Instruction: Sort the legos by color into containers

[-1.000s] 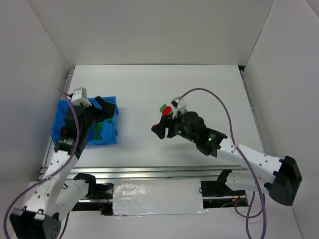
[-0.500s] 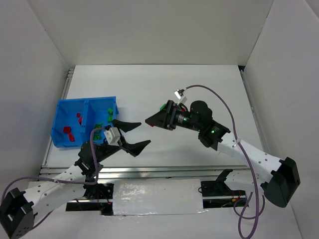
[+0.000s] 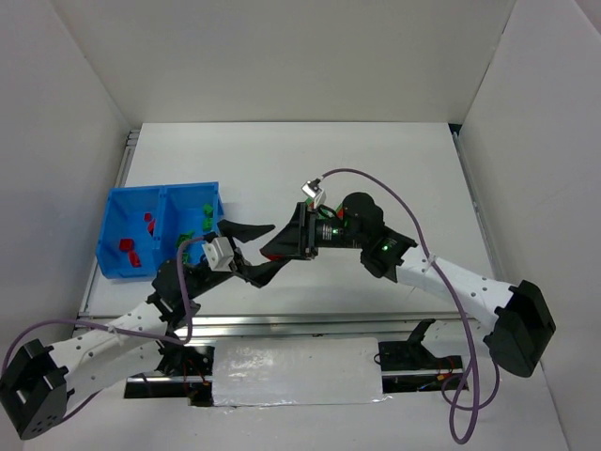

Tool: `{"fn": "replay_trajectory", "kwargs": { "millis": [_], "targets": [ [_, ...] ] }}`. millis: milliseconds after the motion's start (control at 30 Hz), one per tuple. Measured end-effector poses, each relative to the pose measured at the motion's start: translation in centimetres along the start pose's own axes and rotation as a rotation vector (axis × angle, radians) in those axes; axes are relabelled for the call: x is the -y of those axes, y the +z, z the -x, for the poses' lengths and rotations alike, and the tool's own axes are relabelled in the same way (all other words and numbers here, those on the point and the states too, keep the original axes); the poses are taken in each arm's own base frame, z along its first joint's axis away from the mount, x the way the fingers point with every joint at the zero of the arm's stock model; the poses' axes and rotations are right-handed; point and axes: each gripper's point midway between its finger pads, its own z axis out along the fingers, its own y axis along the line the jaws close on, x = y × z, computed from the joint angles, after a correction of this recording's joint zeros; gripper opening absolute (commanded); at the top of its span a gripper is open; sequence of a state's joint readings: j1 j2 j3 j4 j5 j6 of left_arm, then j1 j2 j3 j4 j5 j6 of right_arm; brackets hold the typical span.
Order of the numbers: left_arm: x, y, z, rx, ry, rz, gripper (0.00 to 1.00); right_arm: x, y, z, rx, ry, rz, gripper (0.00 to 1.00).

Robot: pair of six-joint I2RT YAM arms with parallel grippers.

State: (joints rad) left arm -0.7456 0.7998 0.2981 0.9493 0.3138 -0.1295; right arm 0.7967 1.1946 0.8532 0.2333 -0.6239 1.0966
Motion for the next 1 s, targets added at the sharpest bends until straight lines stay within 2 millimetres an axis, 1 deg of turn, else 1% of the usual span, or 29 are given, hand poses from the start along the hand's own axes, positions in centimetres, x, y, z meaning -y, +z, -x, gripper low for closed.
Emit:
{"fn": "replay_trajectory", "kwargs": {
  "millis": [67, 133, 167, 233, 267, 300, 367, 400, 467, 500, 533, 567, 600, 667, 733, 767, 867, 900, 933, 967, 1000],
  "targets": [
    [-0.1, 0.5, 0.5, 0.0, -0.001, -0.002, 0.82, 0.3, 0.4, -0.5, -0.024, 0.002, -0.004, 0.28],
    [0.0, 0.7, 1.1, 0.004, 0.001, -0.008, 0.75, 0.5, 0.7, -0.8, -0.036, 0.006, -0.004, 0.28],
    [0.0, 0.7, 1.1, -0.001, -0.001, -0.009, 0.58, 0.4, 0.8, -0.7, -0.035, 0.002, -0.002, 0.29],
    [0.3, 0.5, 1.1, -0.009, -0.011, -0.018, 0.33, 0.5, 0.9, -0.4, -0.022, -0.004, -0.005, 0.3],
    [0.6, 0.4, 1.0, -0.015, -0.004, -0.029, 0.19, 0.5, 0.9, -0.2, -0.013, -0.001, -0.006, 0.3],
    [0.6, 0.4, 1.0, -0.02, 0.012, -0.032, 0.16, 0.5, 1.0, -0.1, -0.005, 0.017, -0.01, 0.3],
    [0.5, 0.3, 1.1, -0.027, 0.029, -0.03, 0.16, 0.4, 1.0, 0.0, 0.0, 0.023, -0.007, 0.3],
    [0.5, 0.3, 1.1, -0.029, 0.031, -0.029, 0.14, 0.3, 1.0, 0.1, 0.003, 0.023, -0.006, 0.3],
    [0.5, 0.2, 1.2, -0.032, 0.032, -0.03, 0.0, 0.3, 1.0, 0.1, 0.005, 0.022, -0.006, 0.31],
    [0.5, 0.2, 1.1, -0.034, 0.031, -0.028, 0.0, 0.3, 1.0, 0.1, 0.004, 0.022, -0.006, 0.36],
    [0.4, 0.2, 1.1, -0.035, 0.03, -0.023, 0.0, 0.3, 1.0, 0.1, 0.006, 0.022, -0.007, 0.58],
    [0.3, 0.2, 1.1, -0.036, 0.03, -0.018, 0.0, 0.3, 1.0, 0.2, 0.008, 0.022, -0.009, 0.74],
    [0.2, 0.2, 1.1, -0.036, 0.028, -0.007, 0.0, 0.3, 1.1, 0.3, 0.013, 0.022, -0.012, 0.99],
    [-0.6, 0.0, 0.7, -0.054, 0.014, 0.045, 0.0, 0.5, 0.9, 0.8, 0.028, 0.004, -0.016, 1.0],
    [-2.6, -0.3, 0.1, -0.091, -0.014, 0.162, 0.0, 0.6, 0.2, 1.8, 0.062, -0.011, -0.023, 1.0],
    [-3.7, -0.5, -0.2, -0.11, -0.026, 0.232, 0.0, 0.8, -0.4, 2.7, 0.094, -0.019, -0.03, 1.0],
    [-8.8, -1.7, -0.9, -0.18, -0.095, 0.545, 0.0, 2.3, -3.7, 5.8, 0.252, -0.033, -0.089, 1.0],
    [-10.7, -2.6, -1.3, -0.206, -0.123, 0.66, 0.0, 3.0, -5.3, 6.8, 0.321, -0.041, -0.122, 1.0],
    [-12.9, -3.9, -1.7, -0.237, -0.157, 0.792, 0.0, 3.6, -6.6, 7.4, 0.375, -0.046, -0.156, 1.0],
    [-14.9, -5.3, -2.0, -0.251, -0.192, 0.91, 0.0, 3.8, -7.6, 7.8, 0.418, -0.058, -0.179, 1.0],
    [-17.3, -7.4, -2.3, -0.266, -0.227, 1.036, 0.0, 3.9, -8.6, 8.0, 0.458, -0.076, -0.201, 1.0]
  ]
}}
